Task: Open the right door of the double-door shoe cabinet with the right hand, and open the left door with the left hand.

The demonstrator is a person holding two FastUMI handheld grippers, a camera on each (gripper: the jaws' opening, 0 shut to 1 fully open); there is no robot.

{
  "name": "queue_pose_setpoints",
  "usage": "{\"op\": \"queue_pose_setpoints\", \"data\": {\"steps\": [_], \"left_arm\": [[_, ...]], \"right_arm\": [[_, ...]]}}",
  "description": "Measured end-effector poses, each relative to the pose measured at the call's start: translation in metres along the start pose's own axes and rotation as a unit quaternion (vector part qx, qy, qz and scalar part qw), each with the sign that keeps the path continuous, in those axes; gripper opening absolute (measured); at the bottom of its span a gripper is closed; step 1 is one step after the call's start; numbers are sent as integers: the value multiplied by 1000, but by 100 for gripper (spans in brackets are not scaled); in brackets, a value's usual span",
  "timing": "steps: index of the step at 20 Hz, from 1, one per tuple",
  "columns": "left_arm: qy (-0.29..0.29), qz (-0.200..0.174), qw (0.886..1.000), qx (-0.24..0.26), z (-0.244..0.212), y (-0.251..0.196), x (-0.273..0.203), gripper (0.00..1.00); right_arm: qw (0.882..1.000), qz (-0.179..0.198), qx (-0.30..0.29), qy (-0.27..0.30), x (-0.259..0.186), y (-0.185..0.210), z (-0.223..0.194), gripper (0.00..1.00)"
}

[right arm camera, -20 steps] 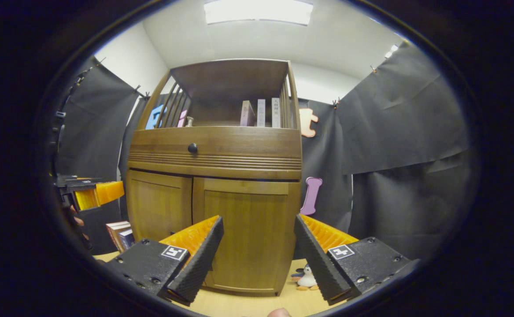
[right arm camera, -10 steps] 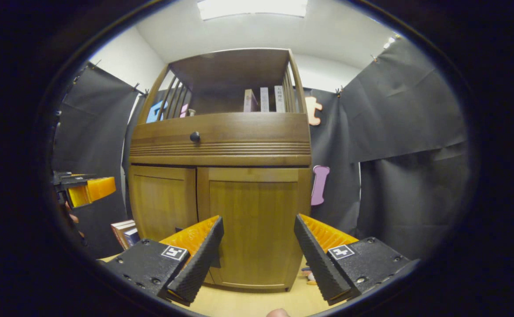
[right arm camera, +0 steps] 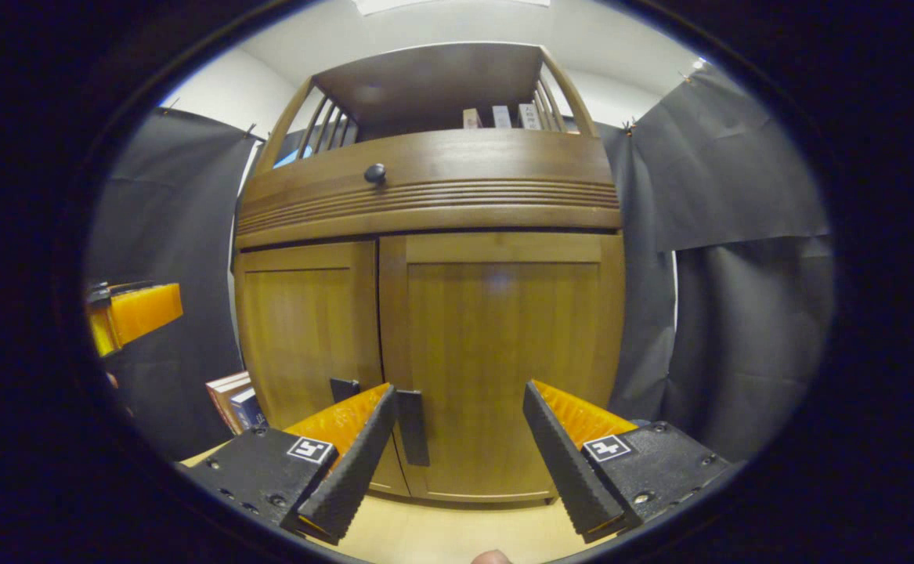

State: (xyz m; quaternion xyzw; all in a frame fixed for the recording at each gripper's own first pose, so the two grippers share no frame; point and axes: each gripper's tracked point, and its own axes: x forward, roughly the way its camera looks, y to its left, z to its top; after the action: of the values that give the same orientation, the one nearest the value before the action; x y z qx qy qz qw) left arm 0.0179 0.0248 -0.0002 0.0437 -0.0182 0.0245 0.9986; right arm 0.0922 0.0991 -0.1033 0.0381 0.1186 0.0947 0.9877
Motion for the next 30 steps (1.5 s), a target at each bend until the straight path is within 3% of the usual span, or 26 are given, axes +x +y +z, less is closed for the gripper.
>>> {"op": "queue_pose_setpoints", "data": {"steps": [5,13,26,30], "left_arm": [[7,21,1000,-11,-11,29,1,94],[28,39,999,-6,-34,58,0,94],[31,44,999,-7,-34,72,-7,95],[31,49,998,-1,-34,77,-11,94]], "right_arm": [[999,7,-14,38,45,18,-32,100],[994,7,3,107,96,32,-90,88],[995,-8,27,92,126,38,-95,39],[995,-11,39,96,121,40,-95,32]]}}
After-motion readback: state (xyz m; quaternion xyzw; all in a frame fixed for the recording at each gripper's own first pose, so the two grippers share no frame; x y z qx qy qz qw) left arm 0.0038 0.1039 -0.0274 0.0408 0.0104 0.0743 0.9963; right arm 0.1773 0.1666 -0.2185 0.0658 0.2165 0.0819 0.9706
